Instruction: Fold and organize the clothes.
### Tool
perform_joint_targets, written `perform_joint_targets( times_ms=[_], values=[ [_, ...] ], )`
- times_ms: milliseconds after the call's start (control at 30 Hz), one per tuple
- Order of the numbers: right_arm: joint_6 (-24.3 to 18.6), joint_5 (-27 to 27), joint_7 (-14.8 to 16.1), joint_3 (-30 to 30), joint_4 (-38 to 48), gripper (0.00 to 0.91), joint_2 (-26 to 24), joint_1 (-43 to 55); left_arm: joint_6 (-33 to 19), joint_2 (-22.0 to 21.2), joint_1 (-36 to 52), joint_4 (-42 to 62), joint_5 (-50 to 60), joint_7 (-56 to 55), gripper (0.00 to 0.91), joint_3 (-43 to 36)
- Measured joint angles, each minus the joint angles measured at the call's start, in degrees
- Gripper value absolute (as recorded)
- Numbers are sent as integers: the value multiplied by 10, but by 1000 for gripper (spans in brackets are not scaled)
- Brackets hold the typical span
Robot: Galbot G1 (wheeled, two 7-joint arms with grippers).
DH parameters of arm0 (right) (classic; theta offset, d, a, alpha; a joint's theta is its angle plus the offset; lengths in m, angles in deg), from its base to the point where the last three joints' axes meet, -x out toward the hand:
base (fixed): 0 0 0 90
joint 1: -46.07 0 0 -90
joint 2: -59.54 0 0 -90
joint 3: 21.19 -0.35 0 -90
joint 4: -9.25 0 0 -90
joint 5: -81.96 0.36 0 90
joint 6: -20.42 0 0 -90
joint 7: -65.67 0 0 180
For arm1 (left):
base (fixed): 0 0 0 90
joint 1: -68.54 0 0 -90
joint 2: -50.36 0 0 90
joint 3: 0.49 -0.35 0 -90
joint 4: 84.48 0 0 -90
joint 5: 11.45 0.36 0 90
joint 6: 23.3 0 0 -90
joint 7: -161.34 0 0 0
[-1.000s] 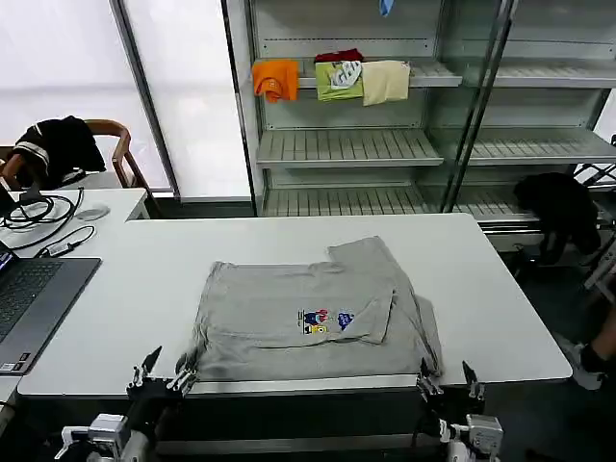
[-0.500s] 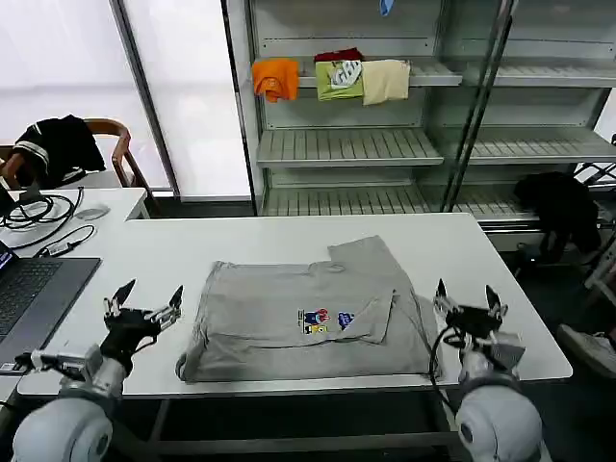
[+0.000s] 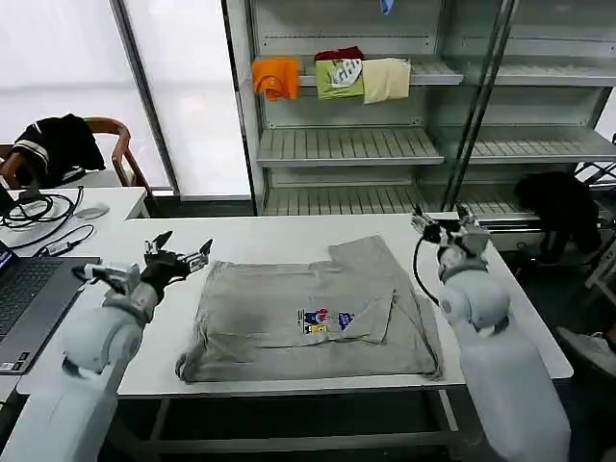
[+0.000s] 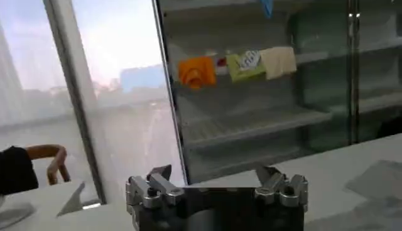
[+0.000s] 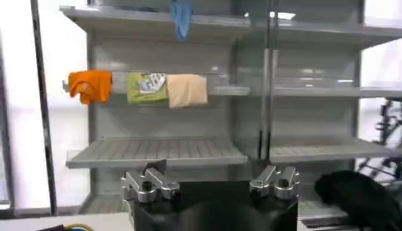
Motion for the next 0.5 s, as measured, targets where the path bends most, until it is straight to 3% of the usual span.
perform_joint_targets(
  times_ms=[500],
  values=[
    [-26,-32,62,27,237,907,68,93,8,-30,89,148,0,30,907,-69]
  ],
)
